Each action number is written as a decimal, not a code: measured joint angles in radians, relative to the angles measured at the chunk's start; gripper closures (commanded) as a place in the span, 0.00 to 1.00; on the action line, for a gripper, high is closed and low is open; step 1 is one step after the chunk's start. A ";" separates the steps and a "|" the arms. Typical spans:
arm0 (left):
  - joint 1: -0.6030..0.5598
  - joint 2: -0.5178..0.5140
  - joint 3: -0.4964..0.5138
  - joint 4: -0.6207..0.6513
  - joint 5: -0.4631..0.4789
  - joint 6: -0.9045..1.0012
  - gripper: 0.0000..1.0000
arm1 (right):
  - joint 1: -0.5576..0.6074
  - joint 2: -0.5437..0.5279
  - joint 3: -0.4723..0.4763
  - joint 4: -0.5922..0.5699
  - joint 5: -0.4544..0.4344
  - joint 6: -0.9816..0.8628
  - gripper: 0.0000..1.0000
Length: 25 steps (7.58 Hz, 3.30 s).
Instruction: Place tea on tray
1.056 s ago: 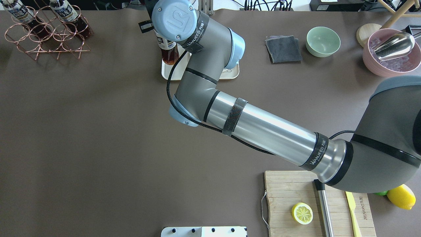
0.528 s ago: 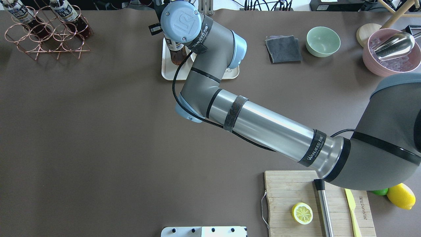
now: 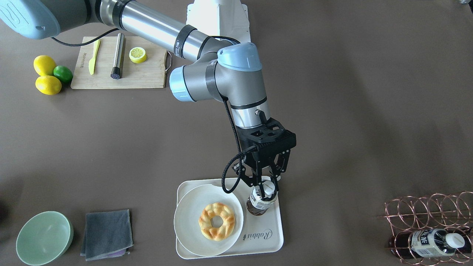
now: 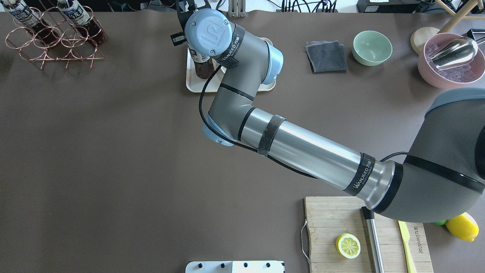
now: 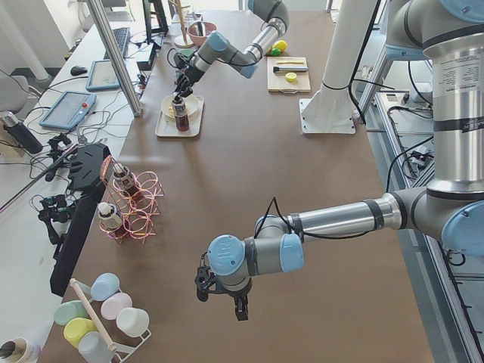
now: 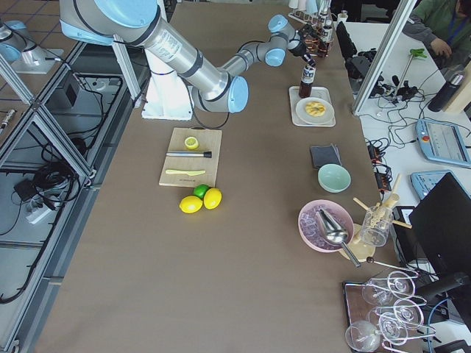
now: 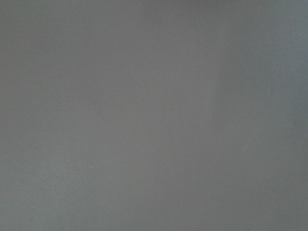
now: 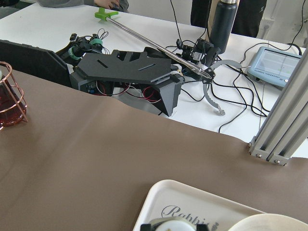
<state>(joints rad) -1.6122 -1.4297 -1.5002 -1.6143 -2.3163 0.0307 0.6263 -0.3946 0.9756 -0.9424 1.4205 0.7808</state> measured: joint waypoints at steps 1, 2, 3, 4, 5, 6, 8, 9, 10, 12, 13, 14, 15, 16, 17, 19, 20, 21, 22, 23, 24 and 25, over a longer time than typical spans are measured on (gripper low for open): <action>0.000 0.000 0.000 0.000 0.000 0.000 0.02 | -0.001 -0.001 0.000 0.001 0.001 0.000 0.23; 0.000 0.000 0.000 0.000 0.000 0.000 0.02 | -0.001 -0.001 0.001 0.002 0.001 0.000 0.01; 0.000 0.000 0.001 0.000 0.000 0.000 0.02 | -0.002 0.000 0.002 0.002 0.000 0.002 0.00; 0.000 0.001 0.001 0.000 0.000 0.000 0.02 | -0.002 0.002 0.005 0.002 0.000 0.008 0.00; 0.000 0.004 0.001 0.000 0.000 0.000 0.02 | 0.000 0.005 0.011 0.003 0.002 0.022 0.00; 0.000 0.005 0.001 -0.001 0.000 0.000 0.02 | 0.010 0.007 0.025 0.001 0.017 0.034 0.00; 0.000 0.006 0.000 0.000 0.000 0.000 0.02 | 0.076 -0.008 0.102 -0.043 0.164 0.045 0.00; 0.000 0.007 0.001 0.000 0.000 0.002 0.02 | 0.118 -0.053 0.193 -0.103 0.252 0.064 0.00; 0.000 0.012 0.001 0.000 -0.001 0.003 0.02 | 0.162 -0.119 0.297 -0.159 0.331 0.101 0.01; 0.001 0.017 0.002 0.002 0.000 0.004 0.02 | 0.263 -0.305 0.528 -0.287 0.479 0.150 0.00; 0.001 0.020 0.002 0.001 0.000 0.005 0.02 | 0.311 -0.425 0.655 -0.360 0.515 0.164 0.00; 0.001 0.021 0.001 0.000 0.000 0.005 0.02 | 0.367 -0.548 0.772 -0.439 0.565 0.165 0.00; 0.002 0.021 -0.001 -0.001 0.000 0.006 0.02 | 0.433 -0.658 0.861 -0.510 0.634 0.147 0.00; 0.002 0.021 -0.003 -0.003 0.000 0.006 0.02 | 0.491 -0.773 0.925 -0.550 0.684 0.082 0.00; 0.002 0.018 -0.005 -0.003 0.001 0.006 0.02 | 0.545 -0.900 0.968 -0.566 0.708 -0.036 0.00; 0.003 0.017 -0.006 -0.005 0.000 0.006 0.02 | 0.665 -1.144 0.984 -0.574 0.719 -0.385 0.00; 0.004 0.018 -0.006 -0.005 0.000 0.006 0.02 | 0.741 -1.236 0.953 -0.577 0.720 -0.592 0.00; 0.004 0.018 -0.006 -0.005 0.000 0.007 0.02 | 0.811 -1.305 0.914 -0.577 0.720 -0.762 0.00; 0.004 0.019 -0.006 -0.006 0.000 0.007 0.02 | 0.863 -1.356 0.873 -0.579 0.719 -0.862 0.00; 0.005 0.019 -0.006 -0.006 0.000 0.006 0.02 | 0.891 -1.389 0.835 -0.588 0.716 -0.906 0.00; 0.005 0.018 -0.006 -0.006 0.001 0.006 0.02 | 0.904 -1.402 0.813 -0.619 0.717 -0.921 0.00; 0.005 0.018 -0.005 -0.006 0.001 0.006 0.02 | 0.910 -1.400 0.805 -0.671 0.718 -0.925 0.00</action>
<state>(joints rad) -1.6076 -1.4118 -1.5054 -1.6199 -2.3151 0.0368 1.5362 -1.7943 1.7810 -1.6138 2.1388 -0.1438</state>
